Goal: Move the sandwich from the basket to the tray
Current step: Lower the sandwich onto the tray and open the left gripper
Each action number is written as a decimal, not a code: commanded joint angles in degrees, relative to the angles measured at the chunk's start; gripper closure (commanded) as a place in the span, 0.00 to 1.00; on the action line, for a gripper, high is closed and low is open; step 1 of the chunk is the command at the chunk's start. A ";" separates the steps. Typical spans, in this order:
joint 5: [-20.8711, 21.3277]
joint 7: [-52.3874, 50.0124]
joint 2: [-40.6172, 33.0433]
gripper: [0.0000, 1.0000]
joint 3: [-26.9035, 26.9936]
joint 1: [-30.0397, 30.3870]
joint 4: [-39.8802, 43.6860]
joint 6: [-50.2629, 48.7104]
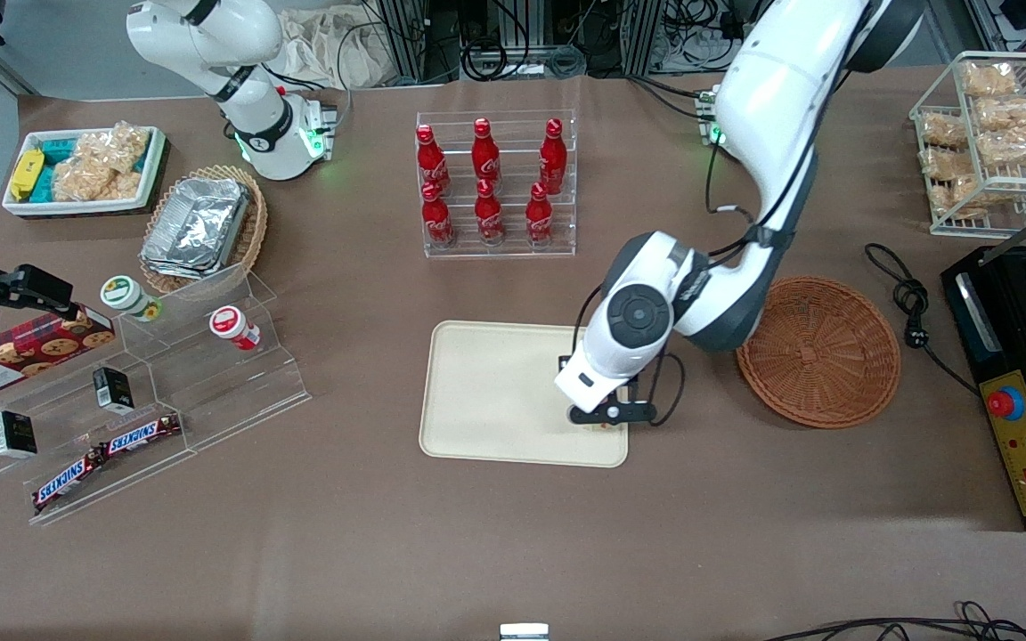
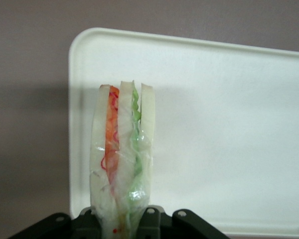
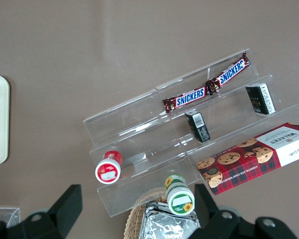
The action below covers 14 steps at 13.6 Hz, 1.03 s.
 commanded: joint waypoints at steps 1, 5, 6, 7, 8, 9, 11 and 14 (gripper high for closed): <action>2.10 -1.40 2.71 1.00 0.85 -1.51 2.22 0.92; 8.00 -1.40 4.38 0.96 0.77 -1.52 2.31 1.01; 7.92 -1.40 4.56 0.76 0.77 -1.43 2.39 1.01; 7.91 -1.14 4.30 0.42 0.85 -1.17 2.48 1.01; 8.09 -0.61 3.78 0.01 0.94 -0.90 2.48 0.92; 7.83 -1.22 2.81 0.01 0.94 -0.64 2.48 0.66; 7.04 -2.36 0.01 0.01 0.94 -0.81 2.04 -0.39; 7.74 -8.24 -6.23 0.01 0.94 -0.99 1.34 -8.81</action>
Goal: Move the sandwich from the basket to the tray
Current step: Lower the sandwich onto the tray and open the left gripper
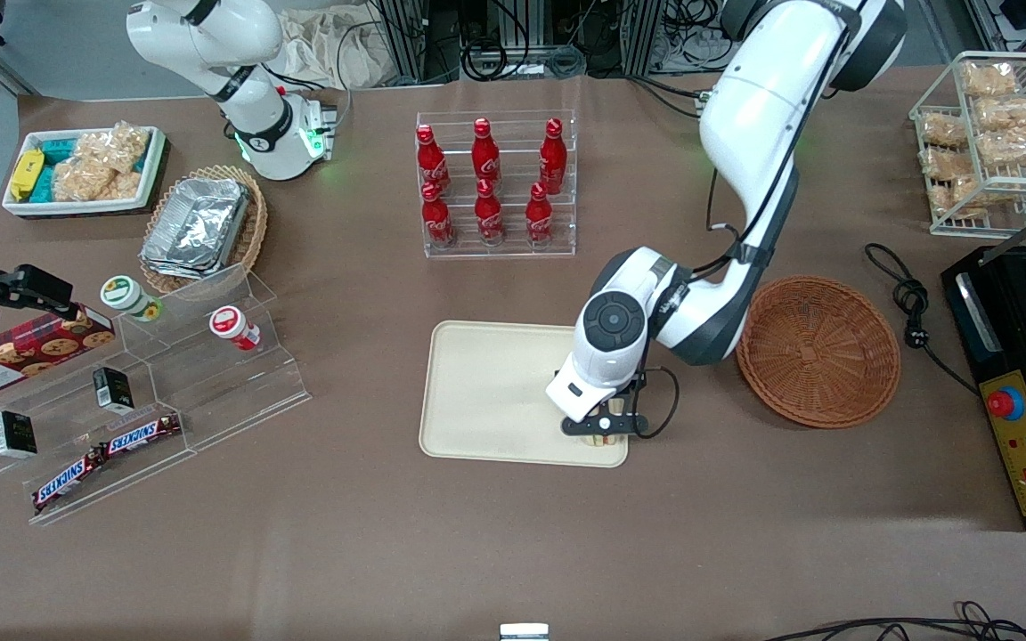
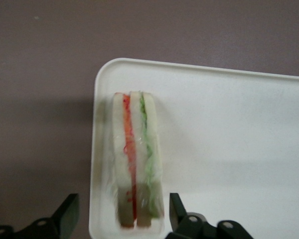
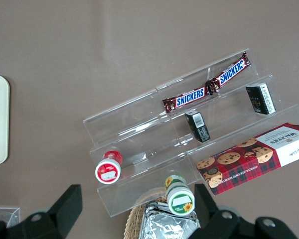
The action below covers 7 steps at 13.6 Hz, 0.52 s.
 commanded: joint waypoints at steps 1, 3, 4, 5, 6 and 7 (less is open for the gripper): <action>0.79 -3.28 -7.81 0.01 0.26 -0.28 -1.90 -7.35; 0.70 -2.67 -15.52 0.01 0.52 0.51 -8.55 -8.34; 0.79 -2.40 -19.92 0.01 0.44 3.03 -13.81 -7.73; 0.62 -0.83 -24.14 0.01 0.26 5.50 -18.73 -6.76; 0.35 2.49 -27.92 0.01 0.26 6.74 -23.05 -5.71; 0.18 5.05 -31.26 0.01 0.35 7.97 -26.31 -5.53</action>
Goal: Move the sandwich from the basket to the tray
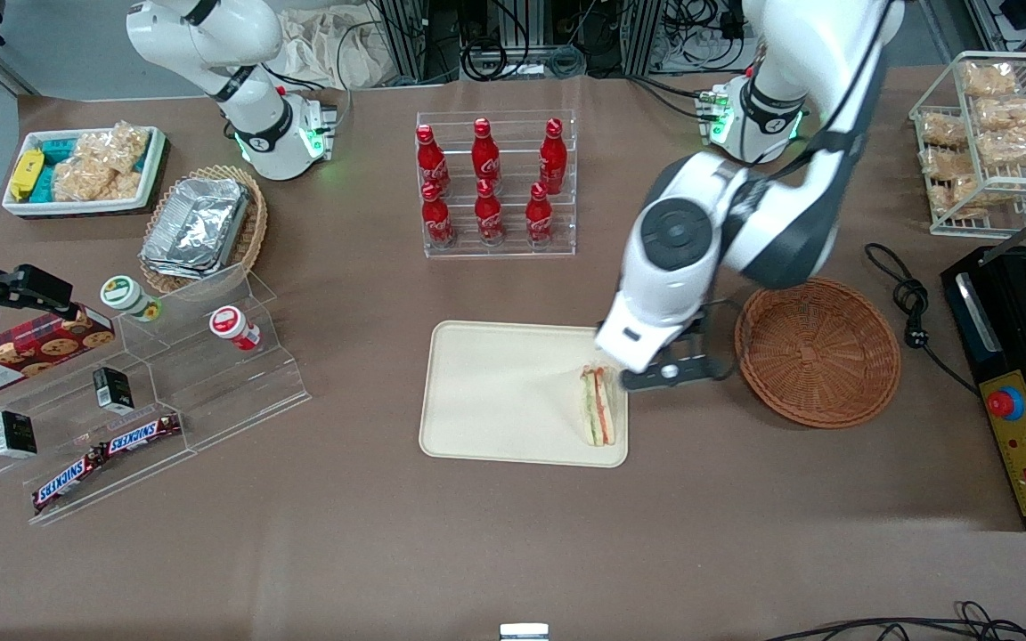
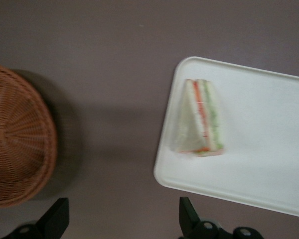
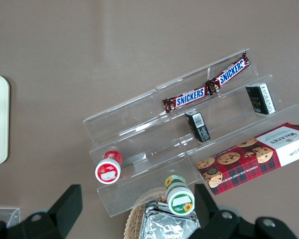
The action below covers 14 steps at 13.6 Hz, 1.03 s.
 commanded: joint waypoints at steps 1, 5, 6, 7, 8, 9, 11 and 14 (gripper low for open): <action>-0.16 5.48 -12.87 0.01 -0.38 5.02 -14.66 2.89; -2.52 19.09 -18.09 0.01 -0.29 13.63 -16.27 0.36; -5.05 22.34 -18.53 0.01 -0.29 16.44 -15.40 -1.39; -6.99 26.03 -18.53 0.01 -0.29 19.25 -14.09 -3.41; -7.45 30.67 -18.18 0.01 -0.29 21.80 -12.07 -5.26; -7.54 34.72 -17.40 0.01 -0.29 24.00 -9.70 -7.28; -7.45 36.79 -14.59 0.01 -0.29 26.48 -3.13 -12.90; -6.31 37.05 -10.63 0.01 -0.21 28.24 5.33 -20.48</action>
